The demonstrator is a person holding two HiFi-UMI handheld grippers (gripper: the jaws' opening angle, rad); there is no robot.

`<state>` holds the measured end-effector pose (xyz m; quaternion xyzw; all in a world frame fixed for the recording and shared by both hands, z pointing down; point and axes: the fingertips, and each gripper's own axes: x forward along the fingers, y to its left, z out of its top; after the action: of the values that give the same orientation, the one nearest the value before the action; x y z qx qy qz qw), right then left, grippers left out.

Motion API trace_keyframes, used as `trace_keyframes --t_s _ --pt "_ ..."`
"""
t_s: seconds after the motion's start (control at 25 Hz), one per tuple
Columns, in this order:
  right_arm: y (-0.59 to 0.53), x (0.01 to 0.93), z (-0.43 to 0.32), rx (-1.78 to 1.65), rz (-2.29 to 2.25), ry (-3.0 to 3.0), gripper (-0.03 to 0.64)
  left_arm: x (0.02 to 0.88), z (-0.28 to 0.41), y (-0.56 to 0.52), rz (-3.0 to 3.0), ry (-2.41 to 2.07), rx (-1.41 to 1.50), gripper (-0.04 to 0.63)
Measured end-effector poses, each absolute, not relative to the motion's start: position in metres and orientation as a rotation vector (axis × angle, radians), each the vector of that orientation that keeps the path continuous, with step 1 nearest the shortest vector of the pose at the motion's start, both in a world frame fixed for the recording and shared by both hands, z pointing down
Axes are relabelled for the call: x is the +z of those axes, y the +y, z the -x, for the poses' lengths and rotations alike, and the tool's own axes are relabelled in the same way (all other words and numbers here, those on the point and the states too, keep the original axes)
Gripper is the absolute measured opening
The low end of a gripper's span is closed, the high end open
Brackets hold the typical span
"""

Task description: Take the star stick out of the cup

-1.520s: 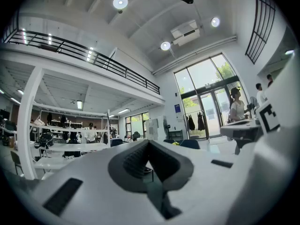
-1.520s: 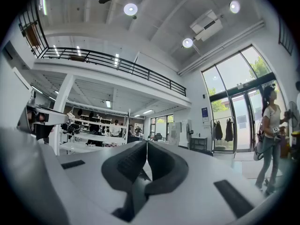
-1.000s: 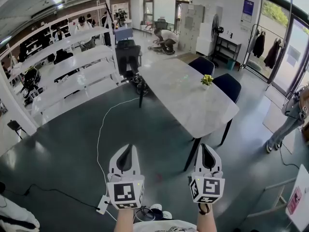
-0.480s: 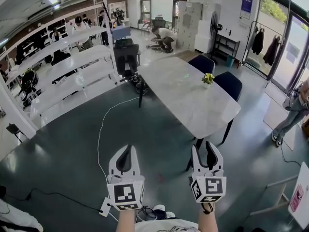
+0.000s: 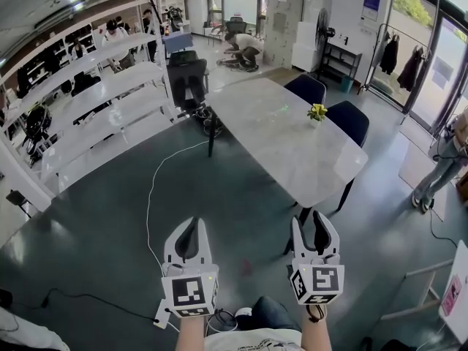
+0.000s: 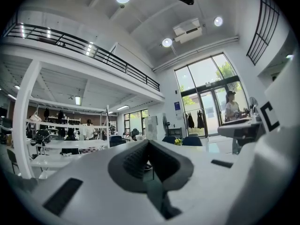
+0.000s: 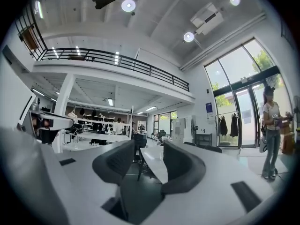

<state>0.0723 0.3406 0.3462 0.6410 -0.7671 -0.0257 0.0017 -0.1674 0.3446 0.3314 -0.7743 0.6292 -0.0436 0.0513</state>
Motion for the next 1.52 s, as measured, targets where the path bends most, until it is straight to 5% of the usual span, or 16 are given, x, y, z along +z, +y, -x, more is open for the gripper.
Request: trace_keyframes --t_s 1.52 --pt "-0.021 0.373 -0.16 0.131 -1.979 -2.465 0.189 0.342 0.074 0.005 2.388 1.983 -0.2 0.0"
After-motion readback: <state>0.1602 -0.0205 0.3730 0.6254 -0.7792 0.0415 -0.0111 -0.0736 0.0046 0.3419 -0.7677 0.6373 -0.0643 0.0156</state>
